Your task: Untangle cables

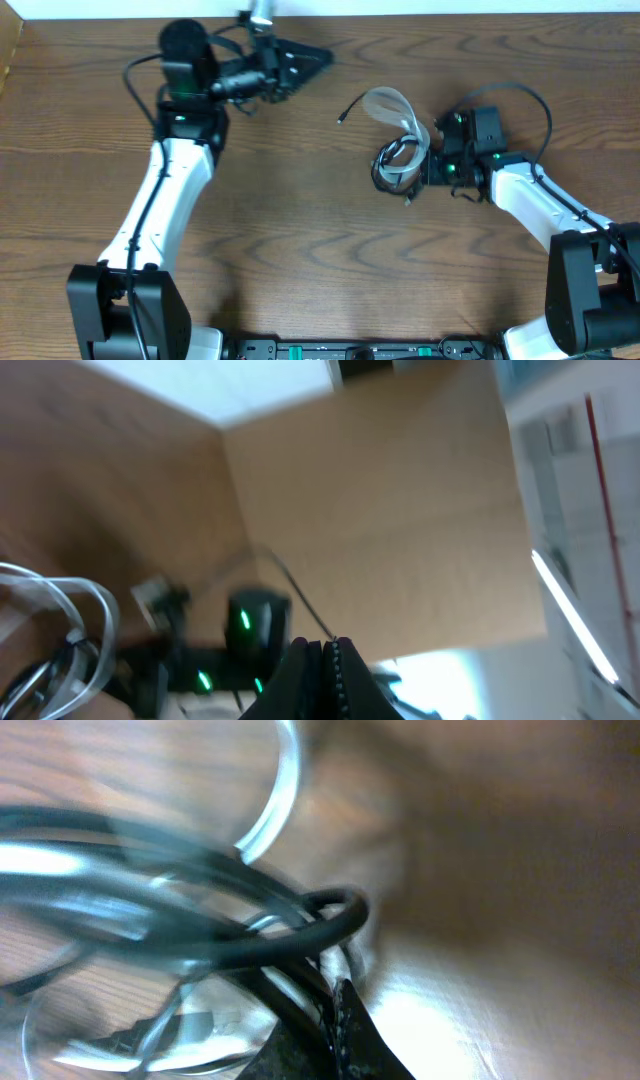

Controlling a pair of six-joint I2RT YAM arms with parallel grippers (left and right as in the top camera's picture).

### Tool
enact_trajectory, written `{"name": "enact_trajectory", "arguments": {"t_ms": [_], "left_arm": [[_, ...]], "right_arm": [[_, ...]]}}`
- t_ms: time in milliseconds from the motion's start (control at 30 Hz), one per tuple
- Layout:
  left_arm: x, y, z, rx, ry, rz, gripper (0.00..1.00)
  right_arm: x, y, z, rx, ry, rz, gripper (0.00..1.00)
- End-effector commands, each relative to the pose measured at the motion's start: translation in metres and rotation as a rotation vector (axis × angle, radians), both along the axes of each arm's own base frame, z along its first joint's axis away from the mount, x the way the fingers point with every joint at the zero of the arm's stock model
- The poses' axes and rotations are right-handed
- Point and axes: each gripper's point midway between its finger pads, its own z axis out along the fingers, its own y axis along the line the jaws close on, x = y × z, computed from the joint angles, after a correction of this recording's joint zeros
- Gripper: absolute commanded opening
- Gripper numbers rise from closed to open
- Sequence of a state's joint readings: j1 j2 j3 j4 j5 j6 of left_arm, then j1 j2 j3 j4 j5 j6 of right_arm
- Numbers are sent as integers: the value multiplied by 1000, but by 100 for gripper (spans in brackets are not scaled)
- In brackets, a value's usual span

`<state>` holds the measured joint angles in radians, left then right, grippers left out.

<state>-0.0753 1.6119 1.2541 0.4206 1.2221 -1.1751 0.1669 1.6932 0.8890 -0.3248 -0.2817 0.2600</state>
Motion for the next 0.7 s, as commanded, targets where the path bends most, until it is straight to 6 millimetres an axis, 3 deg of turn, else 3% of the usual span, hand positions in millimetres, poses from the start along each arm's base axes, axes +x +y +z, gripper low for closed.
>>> {"name": "enact_trajectory", "arguments": {"t_ms": [0,133,233,367,433,600,667], "left_arm": [[14,29,15,33,-117,119,7],[22,52,5,63,-102,166,7],[20,52,-17,117,-62,162,8],[8,34,-62,245,13,136,7],[-3,15,-86,341,30,105,8],[-24,-23,-120,516,43,65,8],[-28,-31,-135,585,71,78,13]], "right_arm": [[-14,-20,-16,-14,68,-116,1],[-21,-30,-23,-15,94,-140,1],[-21,-26,-22,6,90,-110,1],[-21,-17,-18,48,82,-75,1],[-20,-5,-12,99,54,1,1],[-19,-1,-10,118,45,24,1],[-19,-1,-10,116,43,28,1]]}}
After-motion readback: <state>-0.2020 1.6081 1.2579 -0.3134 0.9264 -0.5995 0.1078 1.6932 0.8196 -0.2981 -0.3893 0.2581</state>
